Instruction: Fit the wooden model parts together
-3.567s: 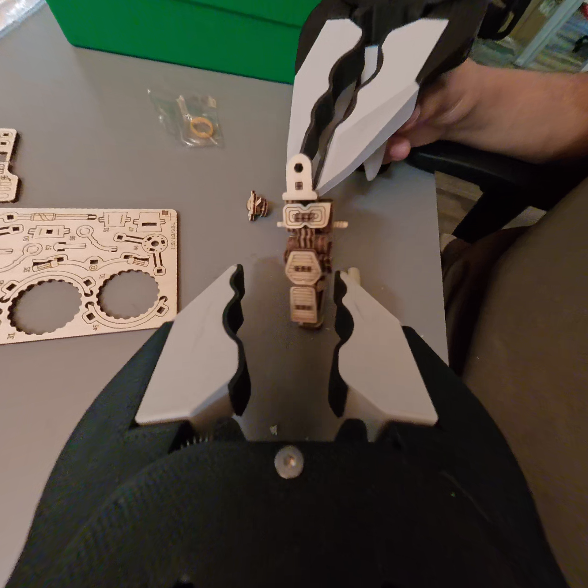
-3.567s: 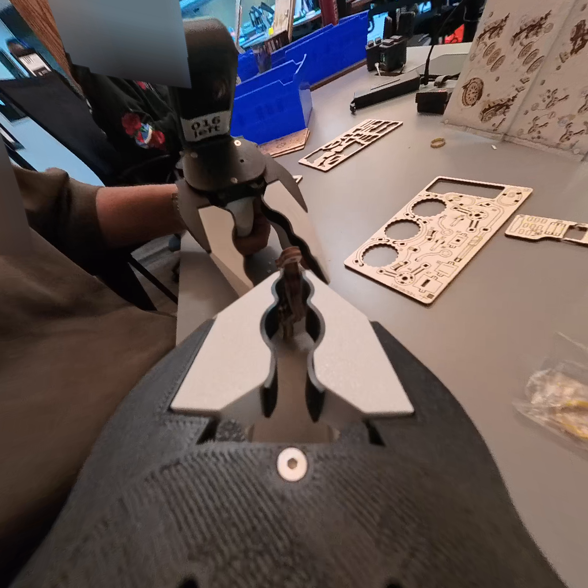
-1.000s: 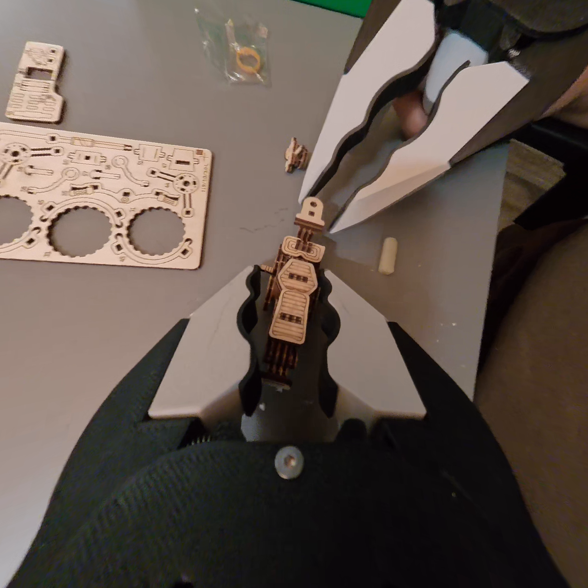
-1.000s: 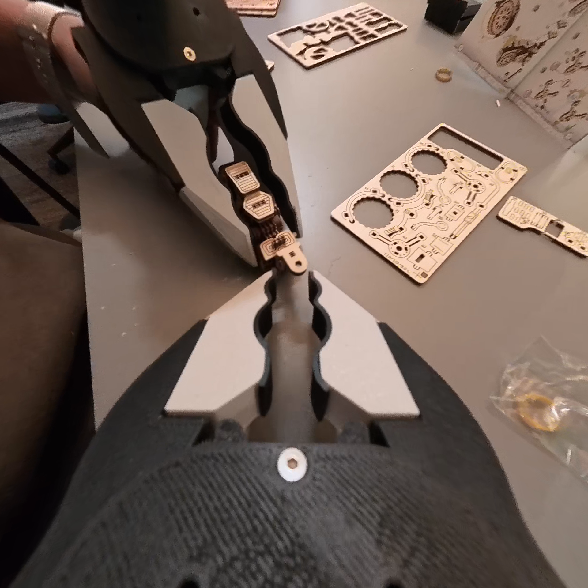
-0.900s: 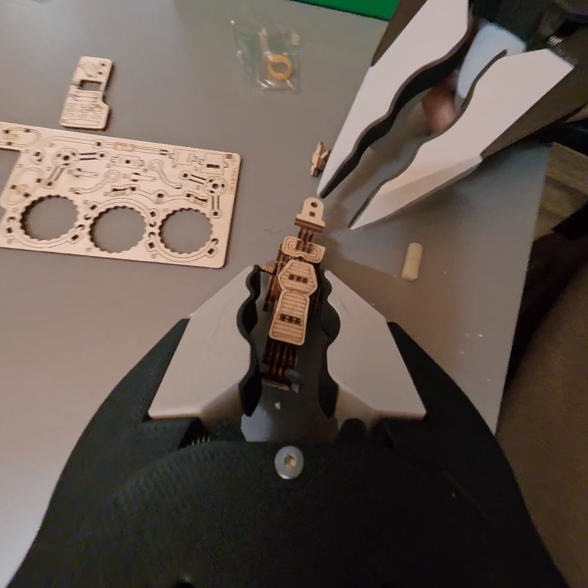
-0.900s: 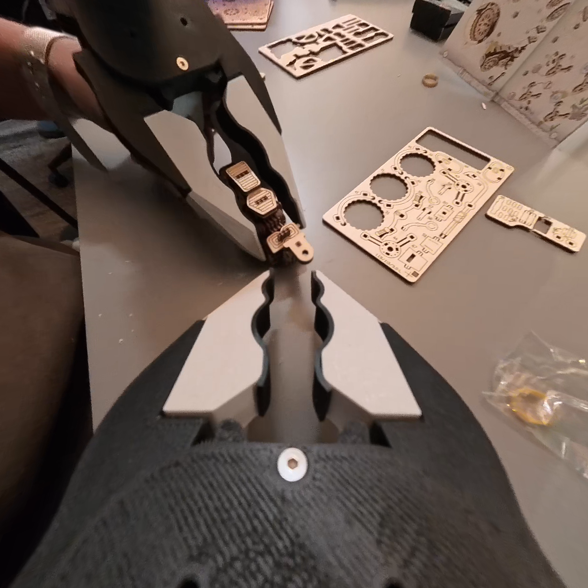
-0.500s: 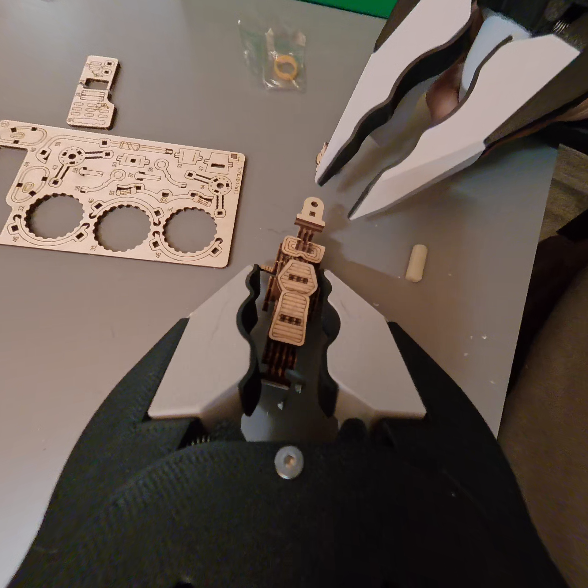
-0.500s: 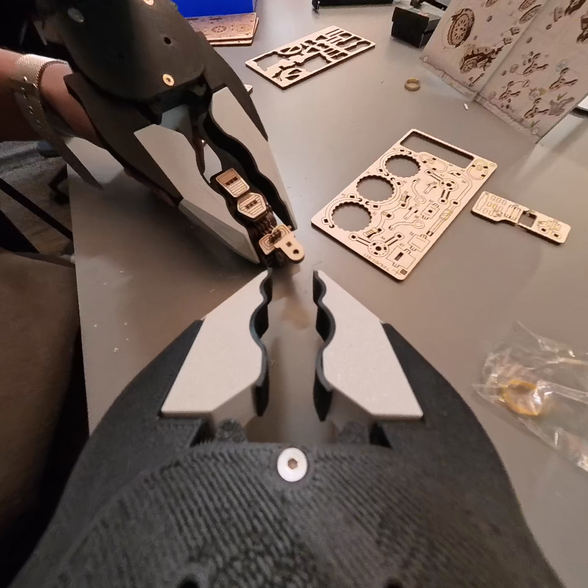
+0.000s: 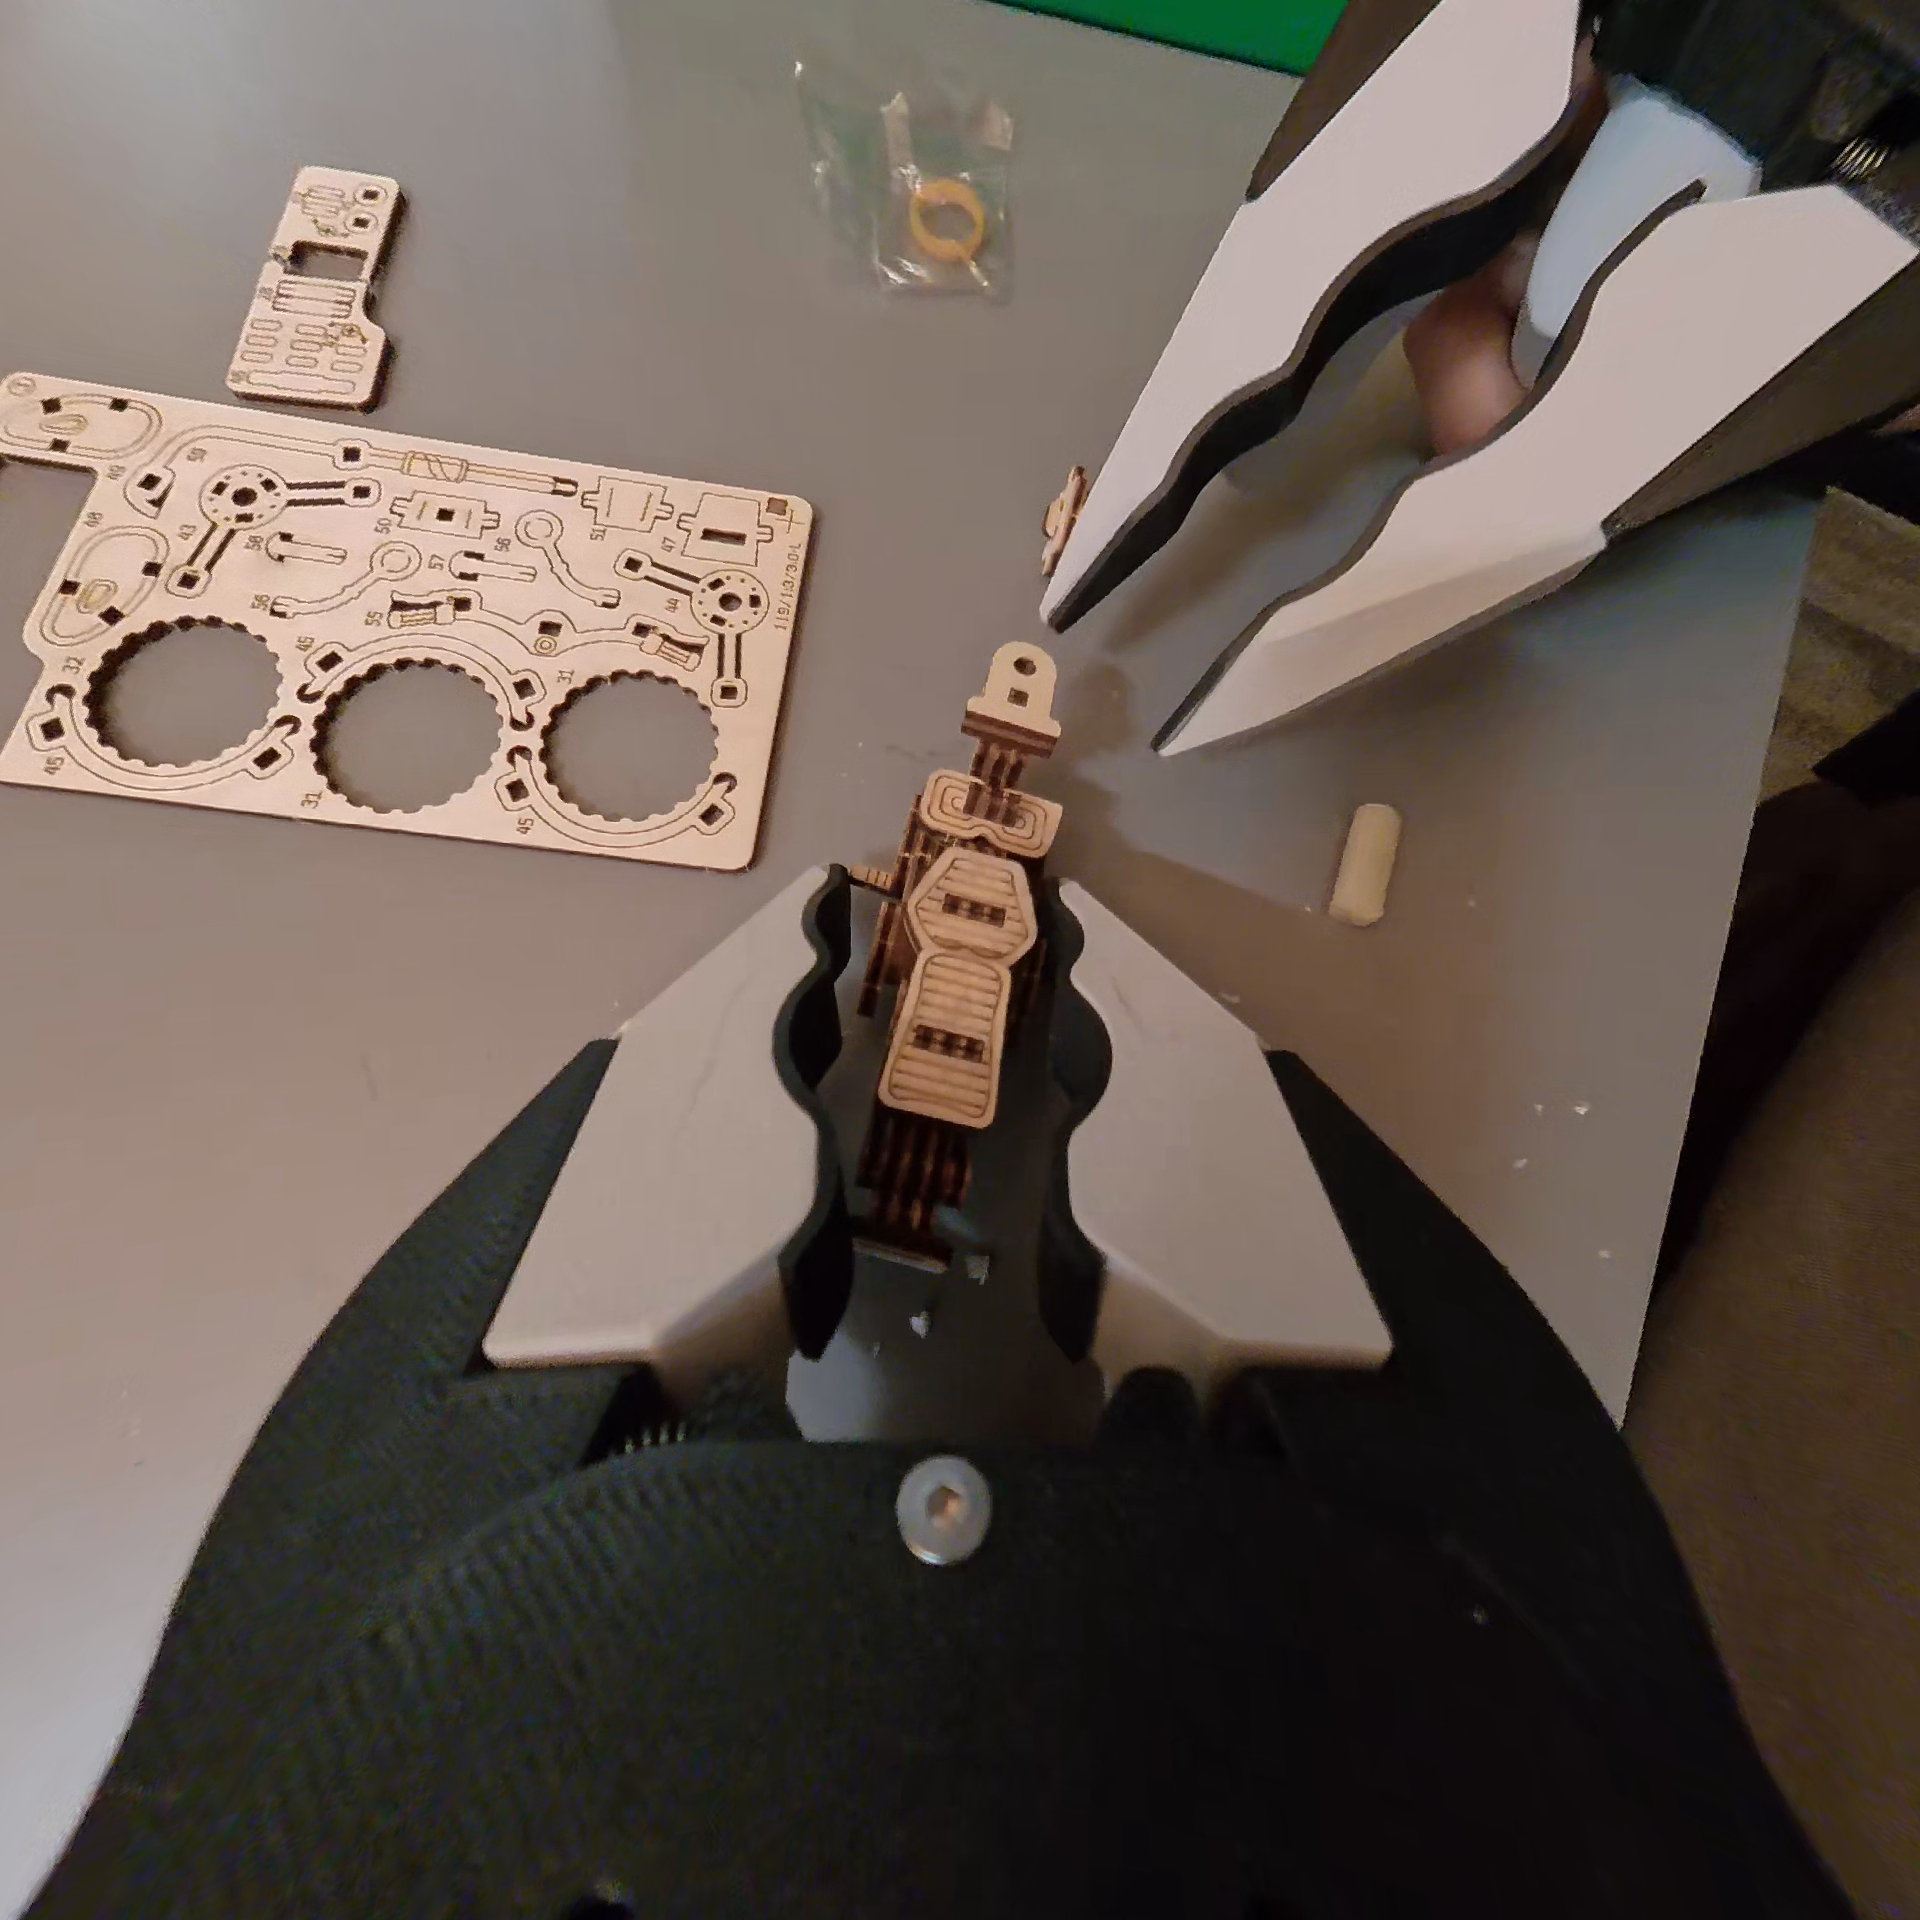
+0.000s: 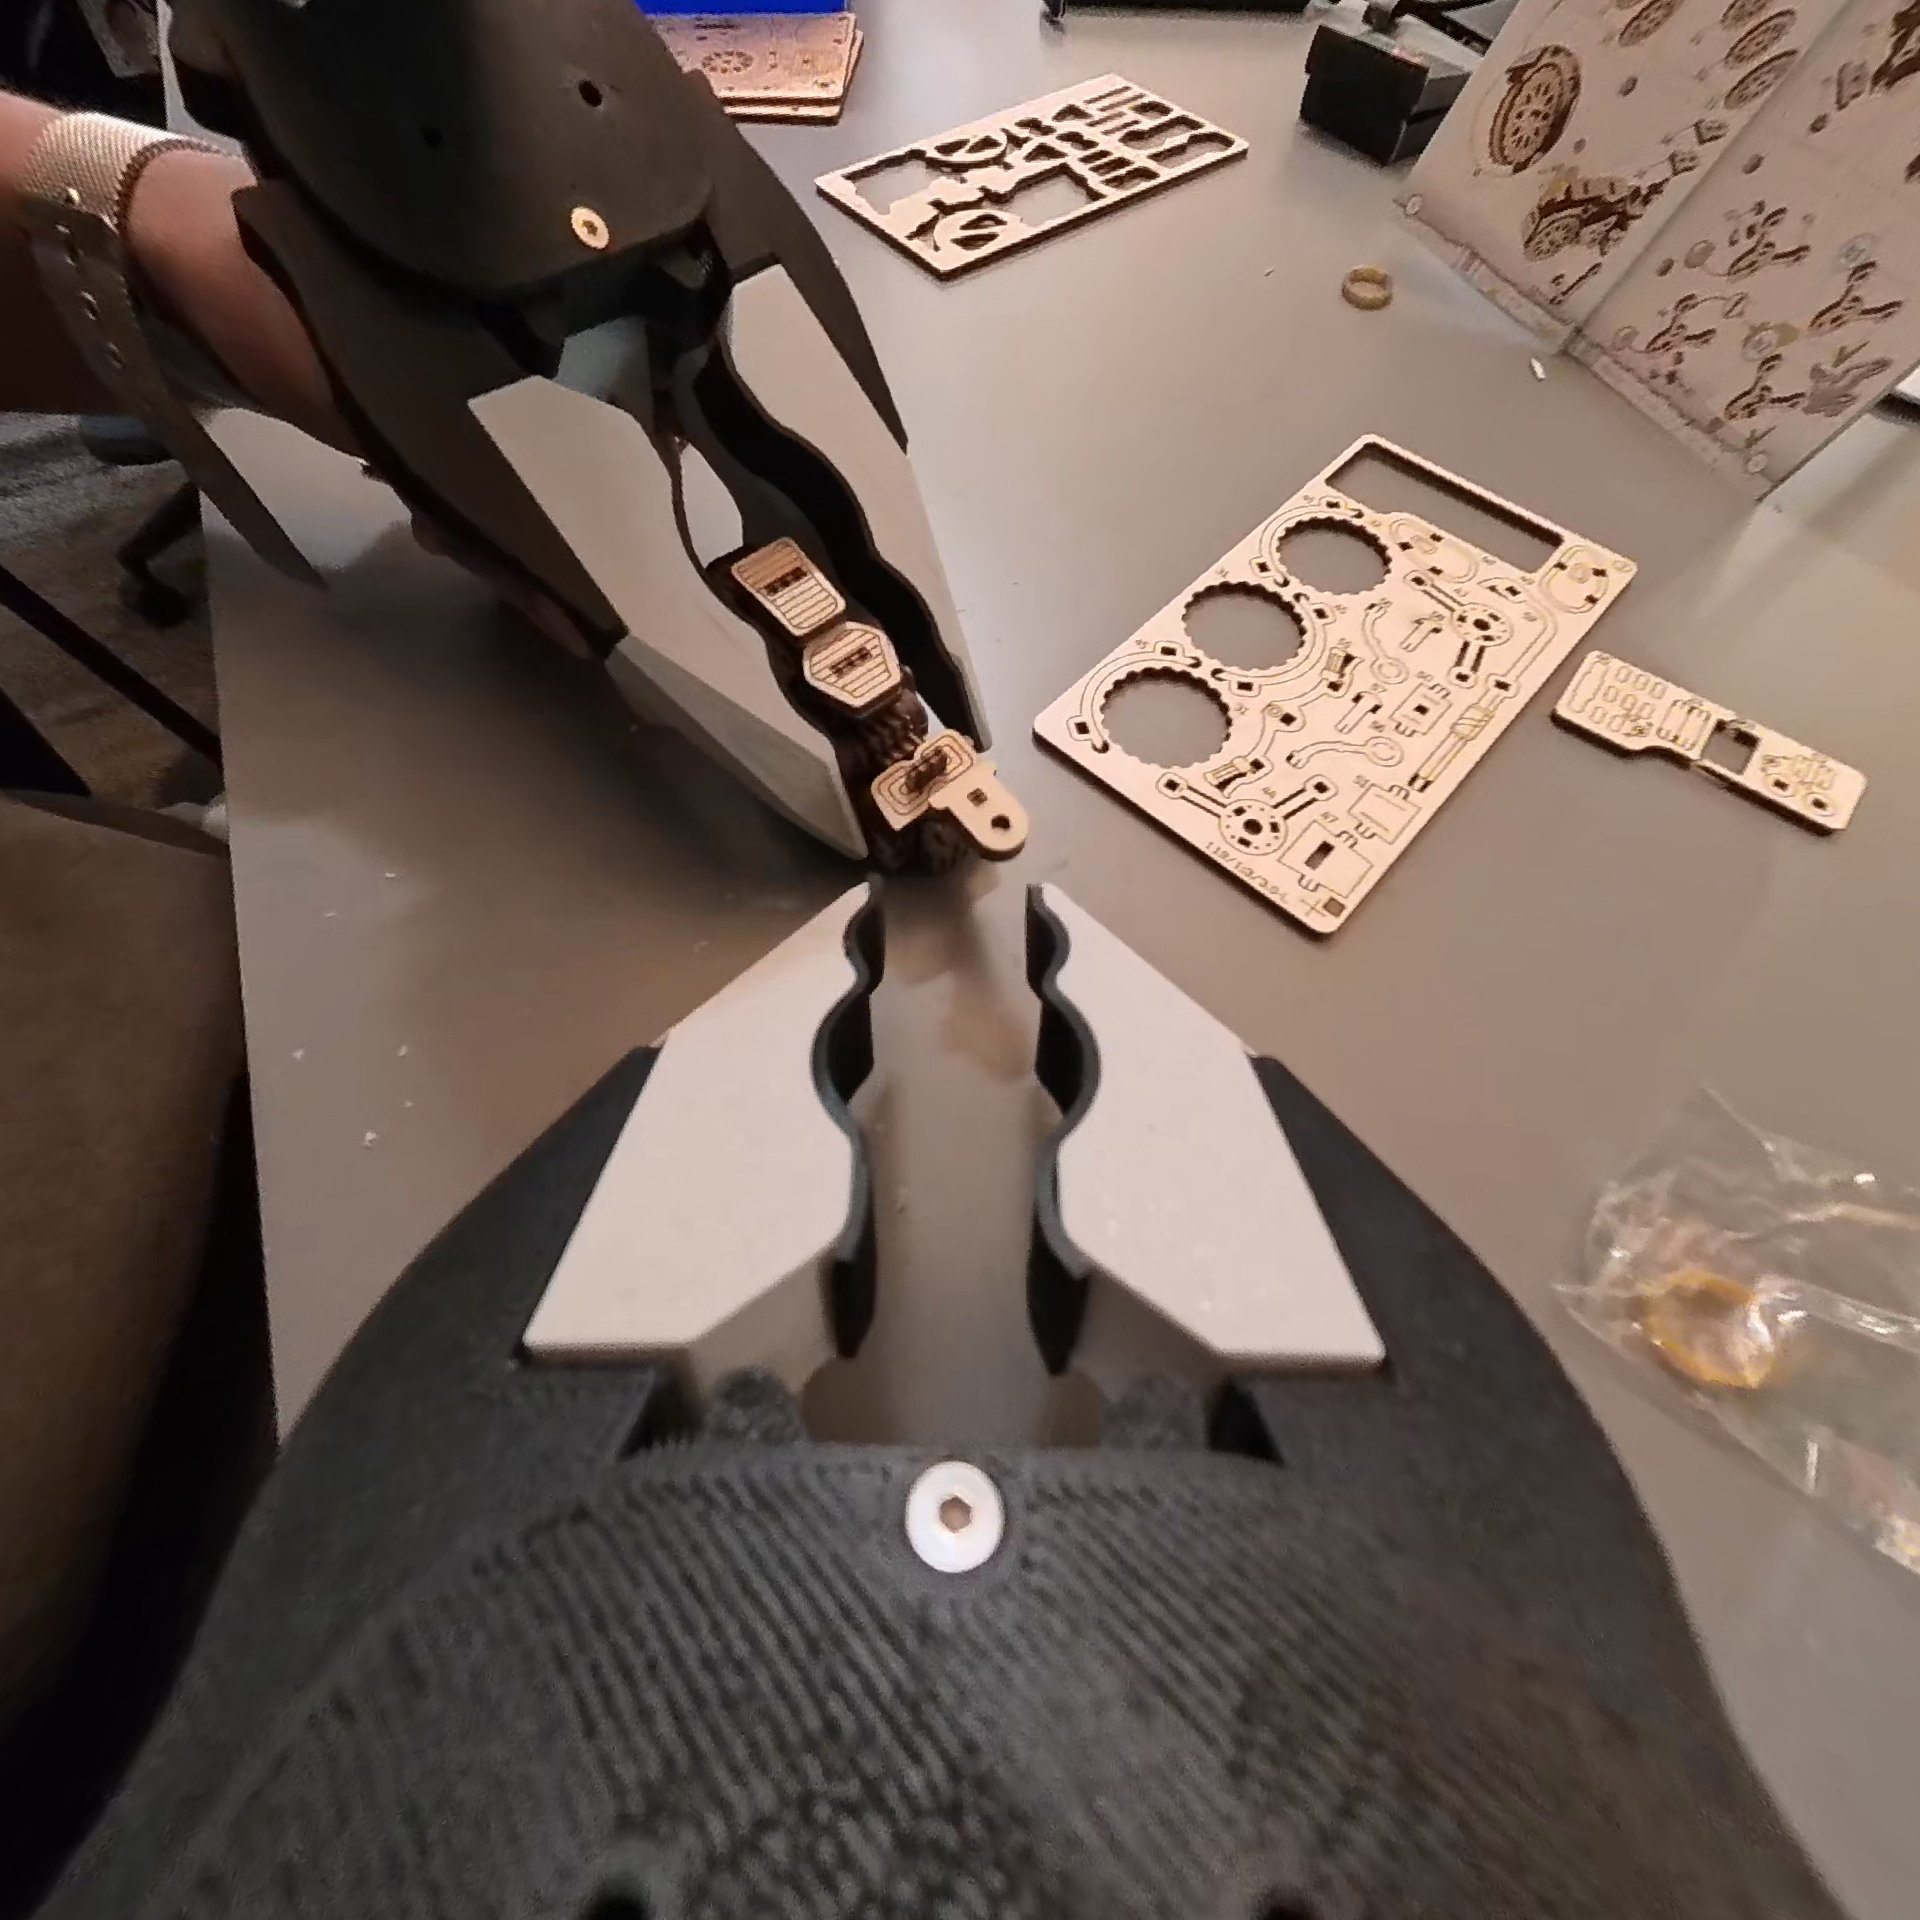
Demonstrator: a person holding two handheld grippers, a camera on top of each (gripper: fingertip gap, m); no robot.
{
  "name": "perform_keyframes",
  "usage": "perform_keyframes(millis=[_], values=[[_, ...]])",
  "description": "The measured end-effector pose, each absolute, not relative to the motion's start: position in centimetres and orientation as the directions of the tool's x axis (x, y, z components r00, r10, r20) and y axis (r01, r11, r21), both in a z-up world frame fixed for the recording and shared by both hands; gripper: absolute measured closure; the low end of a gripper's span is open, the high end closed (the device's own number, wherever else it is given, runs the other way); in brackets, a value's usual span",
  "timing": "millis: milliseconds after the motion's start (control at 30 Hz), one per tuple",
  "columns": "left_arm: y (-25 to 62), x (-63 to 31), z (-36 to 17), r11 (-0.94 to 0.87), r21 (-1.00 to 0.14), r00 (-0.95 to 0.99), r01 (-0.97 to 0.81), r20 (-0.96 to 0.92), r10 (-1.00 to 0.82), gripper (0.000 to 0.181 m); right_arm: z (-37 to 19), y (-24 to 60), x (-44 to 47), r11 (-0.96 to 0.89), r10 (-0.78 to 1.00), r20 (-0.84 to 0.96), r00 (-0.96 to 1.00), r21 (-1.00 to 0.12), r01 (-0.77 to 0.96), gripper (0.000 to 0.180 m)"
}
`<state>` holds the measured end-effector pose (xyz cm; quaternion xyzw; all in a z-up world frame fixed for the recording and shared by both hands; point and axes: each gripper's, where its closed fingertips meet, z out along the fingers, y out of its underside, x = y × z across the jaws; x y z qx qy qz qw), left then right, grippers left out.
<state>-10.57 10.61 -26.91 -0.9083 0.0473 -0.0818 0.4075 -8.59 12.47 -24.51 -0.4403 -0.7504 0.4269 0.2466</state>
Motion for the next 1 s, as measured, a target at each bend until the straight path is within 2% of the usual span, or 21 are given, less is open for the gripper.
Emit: perform_keyframes(millis=[1000], values=[[10.63, -10.79, -26.95, -0.668, -0.744, 0.98, 0.014, 0.142, -0.138, 0.145, -24.51, 12.44, -8.5, 0.247, 0.871, -0.008, -0.491, -0.857, 0.452, 0.154]])
